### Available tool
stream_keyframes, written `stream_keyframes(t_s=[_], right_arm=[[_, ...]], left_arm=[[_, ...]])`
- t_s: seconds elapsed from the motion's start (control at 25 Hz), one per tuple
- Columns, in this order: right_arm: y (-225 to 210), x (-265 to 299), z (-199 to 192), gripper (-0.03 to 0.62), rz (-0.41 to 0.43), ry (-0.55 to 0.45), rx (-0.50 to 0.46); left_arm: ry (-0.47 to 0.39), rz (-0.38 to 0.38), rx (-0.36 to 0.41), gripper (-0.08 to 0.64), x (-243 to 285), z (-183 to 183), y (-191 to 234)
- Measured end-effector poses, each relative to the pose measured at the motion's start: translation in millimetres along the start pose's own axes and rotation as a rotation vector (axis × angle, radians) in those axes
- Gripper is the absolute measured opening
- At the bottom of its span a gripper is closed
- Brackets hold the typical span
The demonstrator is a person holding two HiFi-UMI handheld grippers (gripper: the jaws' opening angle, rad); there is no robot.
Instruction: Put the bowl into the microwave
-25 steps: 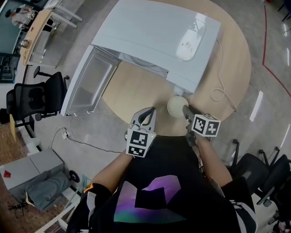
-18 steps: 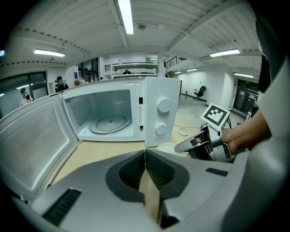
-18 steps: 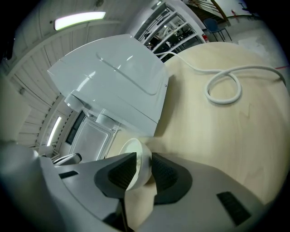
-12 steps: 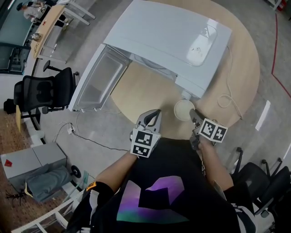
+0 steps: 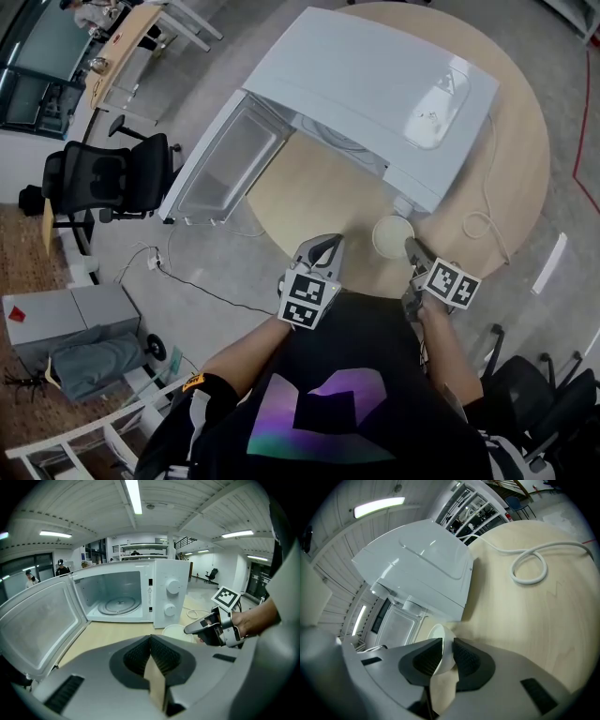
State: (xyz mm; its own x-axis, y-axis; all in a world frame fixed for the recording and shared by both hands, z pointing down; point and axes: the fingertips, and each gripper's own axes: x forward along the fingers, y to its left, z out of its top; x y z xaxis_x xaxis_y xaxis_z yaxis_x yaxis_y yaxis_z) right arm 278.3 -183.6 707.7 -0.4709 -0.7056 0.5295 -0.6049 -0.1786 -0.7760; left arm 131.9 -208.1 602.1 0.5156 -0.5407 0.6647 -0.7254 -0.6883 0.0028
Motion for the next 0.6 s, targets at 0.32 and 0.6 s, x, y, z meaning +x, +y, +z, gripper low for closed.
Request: stream_keyframes(t_s=[0.32, 0.6], right_arm=[[20.7, -4.9, -3.5, 0.067, -0.016, 0.006, -0.067], [33.6, 2.2, -17.6, 0.057, -0.039, -0.022, -0.016]], left_arm=[[-0.026, 0.04, -0.065, 0.046, -16.2, -9.7, 19.2], [-0.039, 0.045, -0.087, 0.046, -32.2, -26.1, 47.5]])
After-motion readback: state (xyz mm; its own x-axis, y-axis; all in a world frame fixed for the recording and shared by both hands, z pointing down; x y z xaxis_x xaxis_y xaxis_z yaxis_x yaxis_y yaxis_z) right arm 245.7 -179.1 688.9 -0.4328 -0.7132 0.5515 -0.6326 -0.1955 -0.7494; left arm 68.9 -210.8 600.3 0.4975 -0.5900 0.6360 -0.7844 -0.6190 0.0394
